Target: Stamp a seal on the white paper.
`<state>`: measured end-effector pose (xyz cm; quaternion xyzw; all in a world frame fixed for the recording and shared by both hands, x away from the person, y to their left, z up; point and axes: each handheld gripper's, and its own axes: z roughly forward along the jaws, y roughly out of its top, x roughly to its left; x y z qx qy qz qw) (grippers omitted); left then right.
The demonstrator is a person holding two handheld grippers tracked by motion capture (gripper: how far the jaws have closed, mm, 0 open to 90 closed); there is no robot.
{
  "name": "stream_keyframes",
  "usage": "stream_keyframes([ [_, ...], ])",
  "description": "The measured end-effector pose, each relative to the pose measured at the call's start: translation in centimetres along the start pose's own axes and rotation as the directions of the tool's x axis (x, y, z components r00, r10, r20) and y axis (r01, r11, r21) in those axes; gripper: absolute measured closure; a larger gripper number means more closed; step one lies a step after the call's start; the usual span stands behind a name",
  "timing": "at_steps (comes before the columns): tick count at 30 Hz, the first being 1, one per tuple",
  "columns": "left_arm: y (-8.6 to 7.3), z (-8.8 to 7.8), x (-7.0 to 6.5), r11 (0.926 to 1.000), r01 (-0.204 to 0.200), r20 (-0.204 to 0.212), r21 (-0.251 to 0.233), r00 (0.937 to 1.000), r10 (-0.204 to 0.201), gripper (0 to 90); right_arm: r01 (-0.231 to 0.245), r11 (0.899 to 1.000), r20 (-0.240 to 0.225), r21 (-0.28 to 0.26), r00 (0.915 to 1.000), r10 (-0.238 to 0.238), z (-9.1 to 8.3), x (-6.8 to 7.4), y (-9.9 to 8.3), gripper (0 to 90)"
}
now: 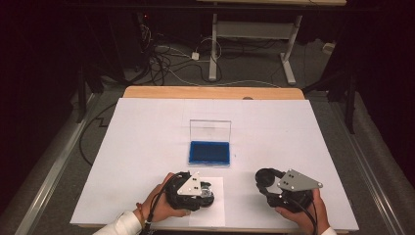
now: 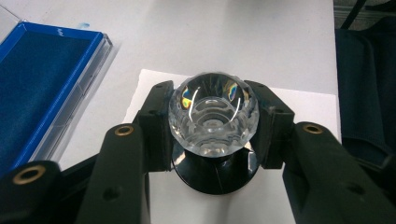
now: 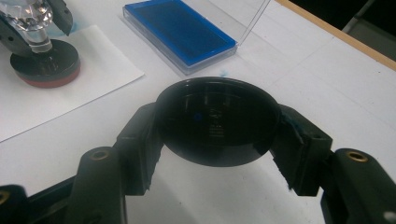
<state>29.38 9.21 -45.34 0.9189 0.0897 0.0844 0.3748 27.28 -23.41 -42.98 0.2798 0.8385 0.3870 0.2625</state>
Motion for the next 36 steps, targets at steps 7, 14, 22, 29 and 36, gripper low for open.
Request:
stream_keyframes([
  [7, -0.03, -0.02, -0.04, 1.0000, 0.003, -0.001, 0.001, 1.0000, -0.003, 54.3, -0.006, 1.000, 0.010, -0.006, 0.9999, 0.006, -0.13, -0.18, -0.07, 38.6],
  [14, -0.12, 0.02, 0.14, 1.0000, 0.007, 0.011, -0.007, 0.9999, -0.006, 54.3, -0.011, 1.000, 0.013, -0.001, 0.9999, 0.011, -0.04, -0.31, -0.05, 38.6],
  [22, -0.27, 0.04, 0.18, 0.9998, 0.006, 0.016, -0.018, 0.9998, -0.006, 54.2, -0.019, 1.000, 0.018, 0.006, 0.9996, 0.019, 0.09, -0.56, -0.10, 38.6],
  [29, -0.31, 0.06, 0.18, 0.9997, 0.007, 0.017, -0.022, 0.9998, -0.007, 54.2, -0.017, 1.000, 0.014, 0.009, 0.9998, 0.017, 0.20, -0.50, -0.09, 38.6],
  [36, -0.29, 0.05, 0.01, 0.9997, 0.009, 0.003, -0.021, 1.0000, -0.009, 54.2, -0.017, 1.000, 0.012, 0.013, 0.9998, 0.017, 0.33, -0.56, -0.03, 38.6],
])
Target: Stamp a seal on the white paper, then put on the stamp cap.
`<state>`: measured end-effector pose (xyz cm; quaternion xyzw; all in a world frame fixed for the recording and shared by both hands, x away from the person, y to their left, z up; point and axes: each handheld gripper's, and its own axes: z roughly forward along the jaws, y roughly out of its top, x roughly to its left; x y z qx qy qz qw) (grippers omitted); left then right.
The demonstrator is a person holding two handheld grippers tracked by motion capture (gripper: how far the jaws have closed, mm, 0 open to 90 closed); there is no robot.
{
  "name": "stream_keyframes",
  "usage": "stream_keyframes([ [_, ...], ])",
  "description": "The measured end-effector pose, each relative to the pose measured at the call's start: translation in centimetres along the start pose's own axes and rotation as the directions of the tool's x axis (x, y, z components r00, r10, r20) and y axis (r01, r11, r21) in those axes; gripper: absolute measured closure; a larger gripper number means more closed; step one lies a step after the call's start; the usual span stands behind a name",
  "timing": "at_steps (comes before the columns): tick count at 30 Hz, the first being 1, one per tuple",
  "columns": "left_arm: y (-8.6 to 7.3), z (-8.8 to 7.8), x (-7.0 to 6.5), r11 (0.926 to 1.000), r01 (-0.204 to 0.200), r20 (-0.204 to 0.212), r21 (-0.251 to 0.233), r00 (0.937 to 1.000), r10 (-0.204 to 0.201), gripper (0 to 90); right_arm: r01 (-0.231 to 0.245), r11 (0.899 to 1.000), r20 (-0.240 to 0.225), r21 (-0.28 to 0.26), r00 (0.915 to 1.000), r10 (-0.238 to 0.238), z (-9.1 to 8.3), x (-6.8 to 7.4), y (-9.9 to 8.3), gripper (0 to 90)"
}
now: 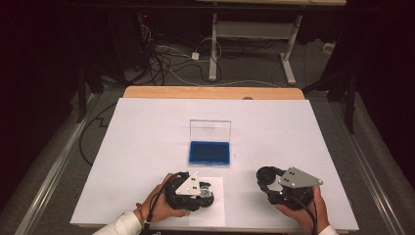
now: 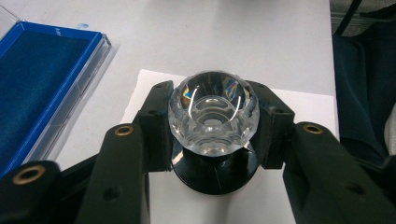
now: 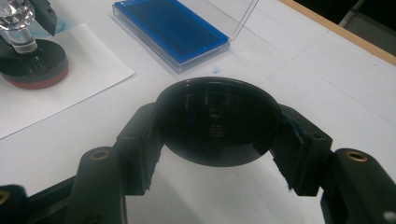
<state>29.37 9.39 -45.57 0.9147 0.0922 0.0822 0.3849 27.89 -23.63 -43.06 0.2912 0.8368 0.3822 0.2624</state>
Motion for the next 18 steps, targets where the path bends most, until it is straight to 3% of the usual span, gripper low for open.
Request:
stream_keyframes([
  [10, 0.35, -0.20, -0.24, 0.9997, 0.013, -0.015, 0.020, 0.9998, -0.013, 54.2, -0.003, 1.000, -0.005, -0.009, 1.0000, 0.003, -0.06, -0.13, -0.04, 38.6],
  [12, 0.41, -0.31, -0.33, 0.9997, 0.011, -0.005, 0.023, 0.9999, -0.011, 54.2, 0.001, 1.000, -0.006, -0.009, 1.0000, -0.001, -0.01, -0.14, -0.01, 38.6],
  [18, 1.00, -0.76, -0.75, 0.9998, -0.011, -0.027, 0.015, 0.9996, 0.012, 54.2, 0.015, 1.000, -0.010, -0.019, 0.9998, -0.015, -0.26, 0.07, 0.03, 38.6],
])
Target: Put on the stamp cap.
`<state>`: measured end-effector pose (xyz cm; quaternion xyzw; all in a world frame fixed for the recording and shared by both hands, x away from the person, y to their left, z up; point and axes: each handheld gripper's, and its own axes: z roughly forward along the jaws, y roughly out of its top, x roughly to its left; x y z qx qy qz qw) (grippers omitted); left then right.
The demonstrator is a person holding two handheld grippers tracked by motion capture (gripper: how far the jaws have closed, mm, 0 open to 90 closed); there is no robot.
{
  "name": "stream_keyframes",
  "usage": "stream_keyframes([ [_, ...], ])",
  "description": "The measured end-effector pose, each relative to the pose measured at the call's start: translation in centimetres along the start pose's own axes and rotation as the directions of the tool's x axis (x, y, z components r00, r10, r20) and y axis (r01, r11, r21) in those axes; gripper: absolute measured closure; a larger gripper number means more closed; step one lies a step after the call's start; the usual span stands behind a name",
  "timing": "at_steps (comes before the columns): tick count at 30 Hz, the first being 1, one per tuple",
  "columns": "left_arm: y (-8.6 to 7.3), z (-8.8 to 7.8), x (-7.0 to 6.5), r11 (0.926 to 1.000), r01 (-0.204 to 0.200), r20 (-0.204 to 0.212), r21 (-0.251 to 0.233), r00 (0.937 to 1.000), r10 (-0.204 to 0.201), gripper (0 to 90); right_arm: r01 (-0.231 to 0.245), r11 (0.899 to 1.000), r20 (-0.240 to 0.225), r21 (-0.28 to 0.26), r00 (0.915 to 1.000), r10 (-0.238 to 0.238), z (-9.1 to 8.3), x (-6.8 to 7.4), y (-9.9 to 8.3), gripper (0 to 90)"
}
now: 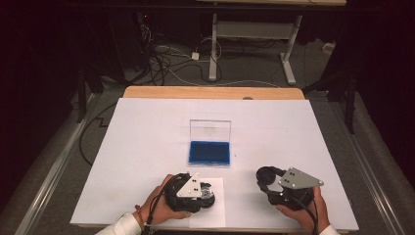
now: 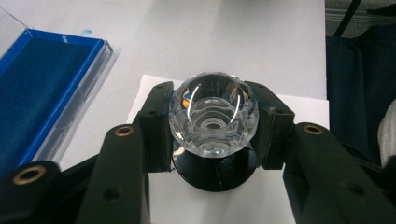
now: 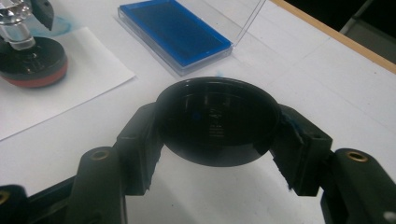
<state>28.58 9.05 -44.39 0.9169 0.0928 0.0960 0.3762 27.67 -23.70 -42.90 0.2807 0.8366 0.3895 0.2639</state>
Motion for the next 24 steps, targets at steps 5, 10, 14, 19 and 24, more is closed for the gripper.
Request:
stream_keyframes([
  [5, 0.1, -0.7, 0.2, 0.9997, 0.015, -0.004, -0.021, 0.9999, -0.015, 54.2, -0.001, 1.000, 0.003, -0.004, 1.0000, 0.001, -0.3, 0.0, -0.1, 38.6],
  [10, 0.1, -1.3, 0.6, 0.9986, 0.024, -0.028, -0.047, 0.9993, -0.026, 54.2, 0.009, 1.000, 0.004, -0.006, 1.0000, -0.009, -0.3, 0.1, 0.0, 38.6],
  [14, 0.3, -1.8, 0.9, 0.9978, 0.026, -0.038, -0.061, 0.9989, -0.028, 54.2, 0.007, 1.000, 0.004, -0.004, 1.0000, -0.007, -0.3, 0.1, 0.0, 38.6],
  [19, 0.2, -2.1, 1.2, 0.9970, 0.034, -0.041, -0.069, 0.9985, -0.037, 54.2, 0.007, 1.000, 0.004, -0.004, 1.0000, -0.007, -0.3, 0.1, 0.0, 38.6],
  [24, 0.3, -2.8, 1.5, 0.9954, 0.036, -0.056, -0.088, 0.9976, -0.042, 54.2, 0.008, 1.000, 0.003, -0.004, 1.0000, -0.008, -0.3, 0.1, 0.0, 38.6],
])
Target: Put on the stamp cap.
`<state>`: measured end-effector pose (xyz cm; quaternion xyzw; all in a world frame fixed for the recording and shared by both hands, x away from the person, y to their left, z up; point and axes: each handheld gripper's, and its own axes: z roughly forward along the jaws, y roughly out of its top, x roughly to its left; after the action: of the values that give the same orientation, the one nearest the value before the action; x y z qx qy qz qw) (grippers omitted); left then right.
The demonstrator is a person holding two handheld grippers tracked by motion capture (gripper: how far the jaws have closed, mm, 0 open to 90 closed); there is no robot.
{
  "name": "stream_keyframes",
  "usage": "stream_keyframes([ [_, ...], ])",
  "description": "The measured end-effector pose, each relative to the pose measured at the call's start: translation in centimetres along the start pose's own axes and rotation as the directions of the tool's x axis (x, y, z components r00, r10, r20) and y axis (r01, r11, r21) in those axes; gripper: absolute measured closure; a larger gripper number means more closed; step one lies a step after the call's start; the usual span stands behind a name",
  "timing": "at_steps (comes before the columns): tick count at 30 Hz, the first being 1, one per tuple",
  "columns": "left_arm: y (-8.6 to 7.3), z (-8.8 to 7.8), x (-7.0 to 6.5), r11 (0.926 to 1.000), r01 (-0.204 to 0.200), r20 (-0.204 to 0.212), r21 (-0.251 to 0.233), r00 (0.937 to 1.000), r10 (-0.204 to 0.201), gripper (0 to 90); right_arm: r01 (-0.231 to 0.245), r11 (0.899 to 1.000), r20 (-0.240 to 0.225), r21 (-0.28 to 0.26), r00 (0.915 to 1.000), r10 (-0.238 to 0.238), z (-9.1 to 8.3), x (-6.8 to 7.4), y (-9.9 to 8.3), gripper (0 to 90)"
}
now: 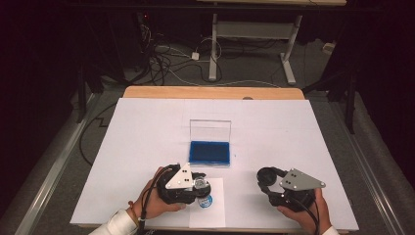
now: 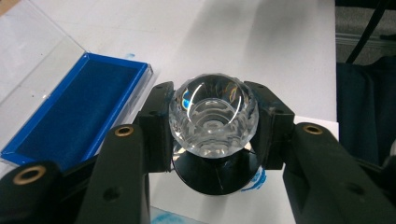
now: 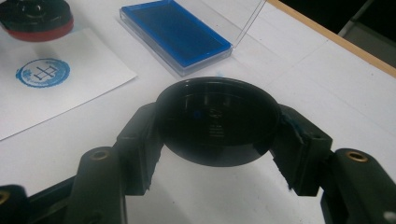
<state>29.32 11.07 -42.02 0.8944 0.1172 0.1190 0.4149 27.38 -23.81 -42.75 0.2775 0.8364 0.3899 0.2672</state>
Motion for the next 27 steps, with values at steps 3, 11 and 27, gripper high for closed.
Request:
stream_keyframes([
  [3, 0.1, -0.5, 0.2, 0.9999, 0.007, -0.011, -0.015, 0.9999, -0.007, 54.2, 0.000, 1.000, -0.002, -0.002, 1.0000, 0.000, 0.0, 0.1, 0.0, 38.6],
  [11, 0.1, -1.8, 1.0, 0.9987, 0.022, -0.044, -0.046, 0.9988, -0.024, 54.3, -0.002, 1.000, -0.006, -0.003, 1.0000, 0.002, 0.0, 0.1, 0.1, 38.6],
  [27, -0.1, -3.1, 1.9, 0.9968, 0.041, -0.085, -0.069, 0.9953, -0.047, 54.3, 0.002, 1.000, -0.011, -0.003, 0.9999, -0.002, 0.0, 0.1, 0.1, 38.6],
])
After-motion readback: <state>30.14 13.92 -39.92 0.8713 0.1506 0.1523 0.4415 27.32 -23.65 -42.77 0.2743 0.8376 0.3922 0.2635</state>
